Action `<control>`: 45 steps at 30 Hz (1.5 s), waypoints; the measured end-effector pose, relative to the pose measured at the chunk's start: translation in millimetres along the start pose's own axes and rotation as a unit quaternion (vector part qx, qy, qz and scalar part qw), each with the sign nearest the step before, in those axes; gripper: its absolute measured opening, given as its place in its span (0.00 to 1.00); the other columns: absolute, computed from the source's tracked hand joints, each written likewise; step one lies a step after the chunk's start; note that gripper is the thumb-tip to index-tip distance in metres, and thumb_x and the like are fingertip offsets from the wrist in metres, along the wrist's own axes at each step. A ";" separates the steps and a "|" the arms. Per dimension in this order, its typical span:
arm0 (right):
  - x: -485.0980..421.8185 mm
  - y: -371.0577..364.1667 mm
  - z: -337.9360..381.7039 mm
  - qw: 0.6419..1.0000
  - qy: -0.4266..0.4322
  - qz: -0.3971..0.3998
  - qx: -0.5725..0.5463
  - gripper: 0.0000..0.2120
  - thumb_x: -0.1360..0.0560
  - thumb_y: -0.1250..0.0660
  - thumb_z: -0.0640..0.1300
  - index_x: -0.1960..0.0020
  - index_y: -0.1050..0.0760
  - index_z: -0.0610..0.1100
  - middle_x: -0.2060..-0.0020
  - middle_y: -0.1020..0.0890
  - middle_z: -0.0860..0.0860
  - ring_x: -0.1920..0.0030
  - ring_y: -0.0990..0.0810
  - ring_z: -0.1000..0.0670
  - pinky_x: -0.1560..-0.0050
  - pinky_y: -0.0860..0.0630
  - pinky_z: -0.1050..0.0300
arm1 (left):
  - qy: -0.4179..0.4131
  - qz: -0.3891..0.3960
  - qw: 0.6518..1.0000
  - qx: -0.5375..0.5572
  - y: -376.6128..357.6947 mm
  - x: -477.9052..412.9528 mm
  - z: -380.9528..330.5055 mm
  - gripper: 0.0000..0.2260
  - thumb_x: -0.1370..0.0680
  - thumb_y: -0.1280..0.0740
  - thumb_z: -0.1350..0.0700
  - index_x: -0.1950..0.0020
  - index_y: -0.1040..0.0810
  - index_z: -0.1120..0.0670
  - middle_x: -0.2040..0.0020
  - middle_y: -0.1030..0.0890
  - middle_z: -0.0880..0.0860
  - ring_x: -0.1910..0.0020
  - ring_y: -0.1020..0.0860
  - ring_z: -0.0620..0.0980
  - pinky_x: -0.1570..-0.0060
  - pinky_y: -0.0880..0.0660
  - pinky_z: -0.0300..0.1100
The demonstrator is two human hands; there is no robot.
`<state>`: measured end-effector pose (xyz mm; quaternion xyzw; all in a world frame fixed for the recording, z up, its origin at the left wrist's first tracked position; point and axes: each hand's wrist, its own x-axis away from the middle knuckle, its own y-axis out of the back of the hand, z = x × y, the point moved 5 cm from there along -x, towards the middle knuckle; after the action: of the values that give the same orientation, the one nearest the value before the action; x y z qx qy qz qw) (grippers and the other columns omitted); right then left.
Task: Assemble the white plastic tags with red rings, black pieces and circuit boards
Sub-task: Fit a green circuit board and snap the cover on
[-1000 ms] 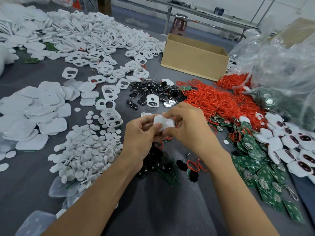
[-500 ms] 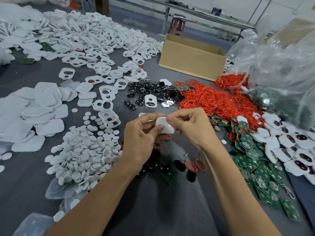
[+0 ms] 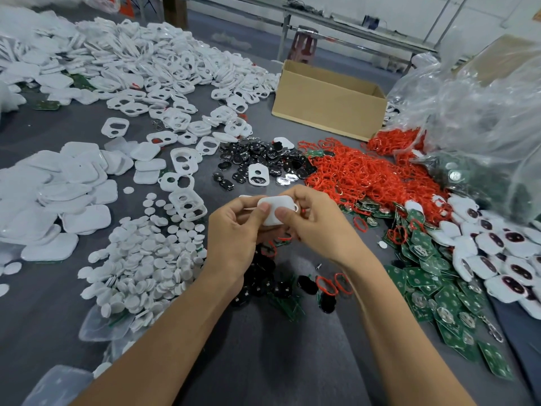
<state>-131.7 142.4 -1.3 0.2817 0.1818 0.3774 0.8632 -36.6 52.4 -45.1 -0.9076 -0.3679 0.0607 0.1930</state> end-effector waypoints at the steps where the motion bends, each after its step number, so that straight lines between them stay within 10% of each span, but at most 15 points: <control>1: -0.2 -1.0 1.3 1.000 0.000 -0.012 0.007 0.01 0.24 0.32 0.41 0.53 0.23 0.45 0.64 0.17 0.42 0.64 0.21 0.43 0.59 0.25 0.46 | -0.001 -0.003 1.000 0.007 0.5 0.2 -1.4 0.05 0.21 0.33 0.64 0.55 0.20 0.57 0.65 0.15 0.55 0.69 0.16 0.52 0.70 0.19 0.42; 10: -1.8 5.8 -8.2 0.988 -0.061 -0.048 -0.130 0.08 0.21 0.38 0.37 0.47 0.21 0.42 0.74 0.26 0.49 0.77 0.30 0.56 0.75 0.34 0.64 | 0.014 0.066 0.997 -0.021 -13.9 7.1 2.5 0.04 0.21 0.33 0.62 0.47 0.22 0.57 0.61 0.14 0.59 0.65 0.15 0.53 0.66 0.19 0.42; 16: -1.7 1.7 0.0 0.992 -0.021 -0.035 -0.123 0.09 0.21 0.37 0.36 0.52 0.21 0.47 0.71 0.27 0.40 0.69 0.32 0.46 0.68 0.36 0.54 | 0.008 0.048 0.998 -0.026 -8.6 7.5 -4.6 0.06 0.22 0.33 0.65 0.45 0.24 0.59 0.63 0.15 0.60 0.67 0.15 0.56 0.70 0.21 0.40; 22: 4.5 -1.0 10.4 0.991 -0.002 -0.110 -0.073 0.05 0.21 0.36 0.48 0.52 0.21 0.52 0.66 0.19 0.35 0.67 0.19 0.39 0.62 0.21 0.41 | -0.173 -0.035 0.954 -0.242 1.8 9.9 -19.6 0.10 0.24 0.27 0.54 0.45 0.22 0.45 0.65 0.15 0.48 0.66 0.17 0.46 0.62 0.19 0.47; 27: 7.3 -11.5 14.7 0.944 -0.058 0.019 -0.325 0.12 0.19 0.39 0.46 0.54 0.24 0.38 0.62 0.20 0.44 0.65 0.20 0.48 0.64 0.21 0.60 | -0.295 -0.012 0.889 -0.350 -6.1 16.7 -26.0 0.24 0.27 0.29 0.68 0.34 0.22 0.51 0.54 0.15 0.52 0.59 0.18 0.49 0.57 0.22 0.45; 32: 5.0 -8.7 2.9 0.890 -0.132 0.075 -0.431 0.13 0.22 0.45 0.32 0.43 0.26 0.35 0.57 0.19 0.39 0.61 0.19 0.45 0.61 0.19 0.55 | -0.252 0.022 0.916 -0.312 -7.0 11.2 -23.1 0.22 0.29 0.36 0.75 0.44 0.15 0.54 0.44 0.18 0.50 0.47 0.19 0.46 0.45 0.22 0.46; 36: 4.9 -13.4 -2.6 0.869 -0.132 0.078 -0.469 0.14 0.24 0.44 0.28 0.43 0.26 0.37 0.57 0.17 0.41 0.61 0.16 0.45 0.60 0.18 0.57 | -0.160 -0.027 0.963 -0.214 2.3 6.6 -20.9 0.24 0.30 0.40 0.74 0.49 0.16 0.49 0.55 0.14 0.48 0.55 0.16 0.48 0.51 0.19 0.52; 45: 6.4 -15.2 -6.0 0.904 -0.099 0.102 -0.404 0.16 0.22 0.42 0.29 0.36 0.28 0.34 0.57 0.19 0.44 0.66 0.21 0.50 0.68 0.24 0.64 | -0.123 -0.078 0.975 -0.165 10.7 3.7 -21.1 0.13 0.27 0.34 0.63 0.51 0.17 0.45 0.55 0.15 0.45 0.57 0.16 0.52 0.53 0.19 0.54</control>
<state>-122.3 140.8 -16.1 -0.0380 -0.1025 0.4746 0.8734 -21.7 41.5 -29.8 -0.8810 -0.4636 0.0945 -0.0022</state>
